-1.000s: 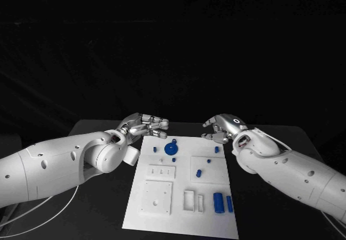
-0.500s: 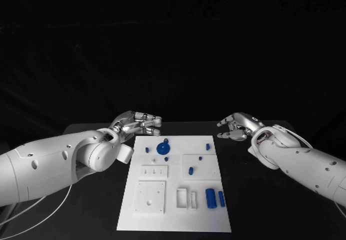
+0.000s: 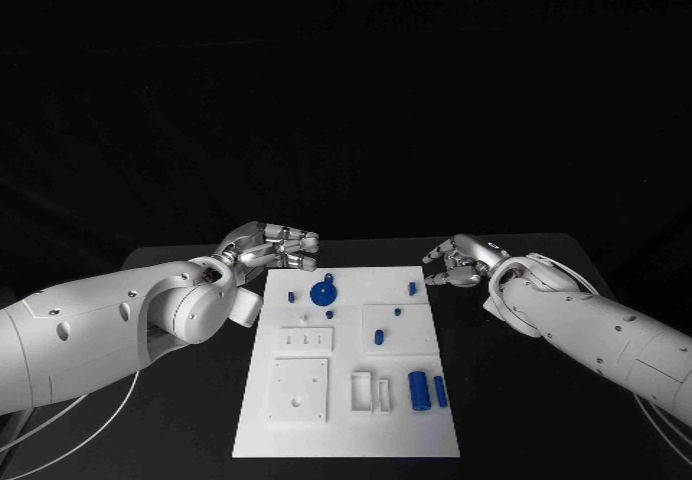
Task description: Assemble the parts on the task board
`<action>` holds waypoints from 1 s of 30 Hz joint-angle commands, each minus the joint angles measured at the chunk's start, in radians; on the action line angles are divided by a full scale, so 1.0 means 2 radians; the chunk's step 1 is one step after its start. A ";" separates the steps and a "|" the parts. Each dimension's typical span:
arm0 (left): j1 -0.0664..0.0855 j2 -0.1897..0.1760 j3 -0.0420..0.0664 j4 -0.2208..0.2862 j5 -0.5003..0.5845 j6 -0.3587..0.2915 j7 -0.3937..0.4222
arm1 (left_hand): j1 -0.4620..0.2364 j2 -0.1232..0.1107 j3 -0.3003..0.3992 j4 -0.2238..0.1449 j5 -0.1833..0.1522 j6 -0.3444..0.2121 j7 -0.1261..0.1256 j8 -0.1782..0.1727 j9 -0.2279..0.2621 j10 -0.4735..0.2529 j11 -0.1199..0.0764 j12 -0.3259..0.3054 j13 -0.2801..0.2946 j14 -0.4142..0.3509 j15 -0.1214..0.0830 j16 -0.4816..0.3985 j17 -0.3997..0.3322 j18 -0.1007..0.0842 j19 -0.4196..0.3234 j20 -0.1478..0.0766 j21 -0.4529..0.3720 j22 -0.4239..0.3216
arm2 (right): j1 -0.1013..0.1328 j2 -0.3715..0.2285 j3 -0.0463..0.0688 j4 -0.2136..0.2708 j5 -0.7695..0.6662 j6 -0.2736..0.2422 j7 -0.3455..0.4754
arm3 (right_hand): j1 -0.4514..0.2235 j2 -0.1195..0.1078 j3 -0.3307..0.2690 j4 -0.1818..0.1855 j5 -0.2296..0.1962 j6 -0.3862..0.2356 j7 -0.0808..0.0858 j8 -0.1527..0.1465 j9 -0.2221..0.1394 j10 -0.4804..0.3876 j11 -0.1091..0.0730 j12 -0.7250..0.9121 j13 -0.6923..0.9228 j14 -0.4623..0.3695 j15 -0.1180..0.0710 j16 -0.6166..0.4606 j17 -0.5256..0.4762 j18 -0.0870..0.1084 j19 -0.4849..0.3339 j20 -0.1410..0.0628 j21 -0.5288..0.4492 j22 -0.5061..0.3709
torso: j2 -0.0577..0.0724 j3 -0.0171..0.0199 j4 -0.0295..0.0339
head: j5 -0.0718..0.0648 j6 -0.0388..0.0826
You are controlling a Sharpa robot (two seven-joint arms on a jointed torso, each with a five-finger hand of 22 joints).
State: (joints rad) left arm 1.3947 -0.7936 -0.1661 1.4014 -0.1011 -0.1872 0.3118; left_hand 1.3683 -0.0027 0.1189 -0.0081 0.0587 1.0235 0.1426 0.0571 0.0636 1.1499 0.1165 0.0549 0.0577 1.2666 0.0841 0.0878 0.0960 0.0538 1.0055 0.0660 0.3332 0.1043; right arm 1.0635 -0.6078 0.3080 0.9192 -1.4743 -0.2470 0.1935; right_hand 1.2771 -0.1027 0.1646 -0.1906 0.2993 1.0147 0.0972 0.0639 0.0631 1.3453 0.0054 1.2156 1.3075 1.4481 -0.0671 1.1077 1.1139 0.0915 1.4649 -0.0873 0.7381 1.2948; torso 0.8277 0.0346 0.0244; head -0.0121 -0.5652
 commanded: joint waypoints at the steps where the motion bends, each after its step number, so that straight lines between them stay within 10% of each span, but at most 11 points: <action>1: 0.000 0.001 0.000 0.001 0.000 0.010 0.007 | 0.000 -0.004 0.000 -0.005 0.003 -0.003 0.000 0.003 0.001 -0.005 0.001 0.002 0.001 -0.006 0.001 -0.005 -0.002 -0.002 -0.006 0.001 -0.004 -0.002 | -0.003 0.006 0.000 -0.010 0.004 0.029 0.017 | 0.006 -0.001 -0.001 -0.004 0.002 -0.006 0.000 -0.001 0.000 -0.002 -0.003 -0.001 0.016 0.001 -0.001 0.001 0.001 0.002 0.025 -0.001 -0.001 0.001 | 0.002 0.0009 0.0028 | -0.001 0.000; 30: -0.001 -0.001 0.000 0.010 -0.005 0.019 0.008 | -0.001 0.000 -0.006 -0.012 0.003 -0.007 0.002 0.003 0.001 -0.013 0.006 0.002 0.001 -0.046 0.015 -0.013 -0.011 0.004 -0.016 0.017 -0.032 -0.014 | -0.012 0.038 0.000 -0.056 -0.001 0.033 0.014 | -0.003 0.005 -0.001 0.002 -0.001 -0.002 0.002 -0.001 0.000 -0.002 -0.001 0.000 0.018 0.002 -0.001 0.002 0.006 0.002 0.026 -0.002 -0.002 0.007 | 0.003 0.0017 0.0049 | -0.003 -0.004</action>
State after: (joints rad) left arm 1.3932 -0.7959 -0.1659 1.4176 -0.1052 -0.1680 0.3135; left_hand 1.3683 -0.0027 0.1078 -0.0245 0.0587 1.0162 0.1498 0.0571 0.0636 1.1309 0.1289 0.0549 0.0581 1.1789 0.1144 0.0649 0.0748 0.0537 0.9681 0.0962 0.2745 0.0772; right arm 1.0413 -0.5357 0.3081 0.8111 -1.4730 -0.1872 0.2178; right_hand 1.2728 -0.0985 0.1602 -0.1915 0.3000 1.0047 0.1000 0.0639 0.0631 1.3418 0.0018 1.2156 1.3075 1.4481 -0.0672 1.1076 1.1249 0.0914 1.4648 -0.0874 0.7380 1.3072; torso 0.8341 0.0378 0.0343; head -0.0191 -0.5720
